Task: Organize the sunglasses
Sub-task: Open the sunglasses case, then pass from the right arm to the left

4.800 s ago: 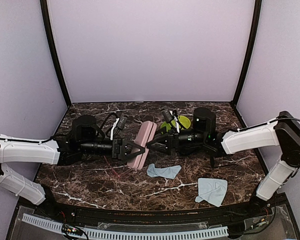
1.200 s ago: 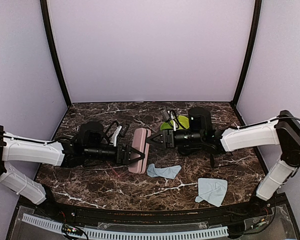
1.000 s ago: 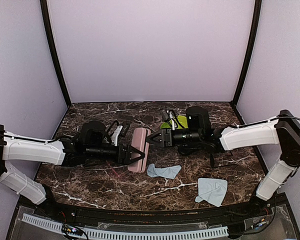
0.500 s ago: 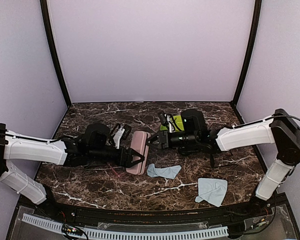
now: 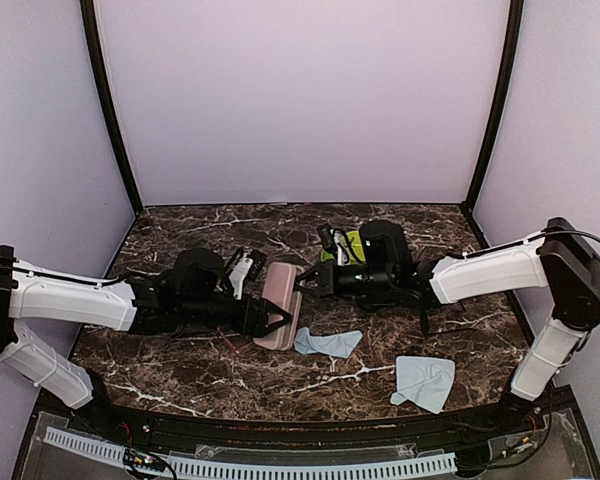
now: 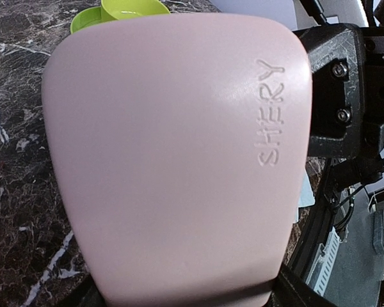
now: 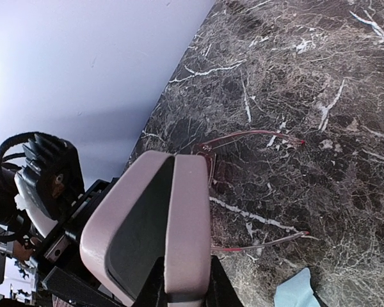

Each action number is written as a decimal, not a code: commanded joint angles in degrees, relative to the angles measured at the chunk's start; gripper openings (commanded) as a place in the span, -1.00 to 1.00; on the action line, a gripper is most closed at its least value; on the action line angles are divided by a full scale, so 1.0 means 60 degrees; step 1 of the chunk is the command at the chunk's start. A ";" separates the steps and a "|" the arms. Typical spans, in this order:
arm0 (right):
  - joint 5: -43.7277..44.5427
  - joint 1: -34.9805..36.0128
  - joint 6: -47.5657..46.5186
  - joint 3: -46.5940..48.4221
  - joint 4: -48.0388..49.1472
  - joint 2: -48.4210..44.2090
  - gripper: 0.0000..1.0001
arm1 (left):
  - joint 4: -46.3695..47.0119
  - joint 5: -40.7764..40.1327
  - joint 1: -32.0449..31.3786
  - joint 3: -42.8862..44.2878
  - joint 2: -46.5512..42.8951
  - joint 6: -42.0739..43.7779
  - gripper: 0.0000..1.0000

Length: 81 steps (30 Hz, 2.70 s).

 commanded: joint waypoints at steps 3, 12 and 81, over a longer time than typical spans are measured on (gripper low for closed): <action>0.0447 -0.0288 -0.0845 -0.0164 -0.0115 -0.0069 -1.00 | 0.1199 0.0681 -0.0134 -0.0114 -0.0741 -0.0083 -1.00; -0.0983 -0.0983 -0.1817 -0.0795 0.0323 -0.0342 -1.00 | 0.3030 0.2819 0.0575 -0.1148 -0.1311 -0.0792 -0.95; -0.0131 -0.1646 0.0714 -0.0762 -0.1088 -0.0756 -1.00 | -0.2362 -0.2384 -0.0651 0.2450 0.0694 0.2285 0.40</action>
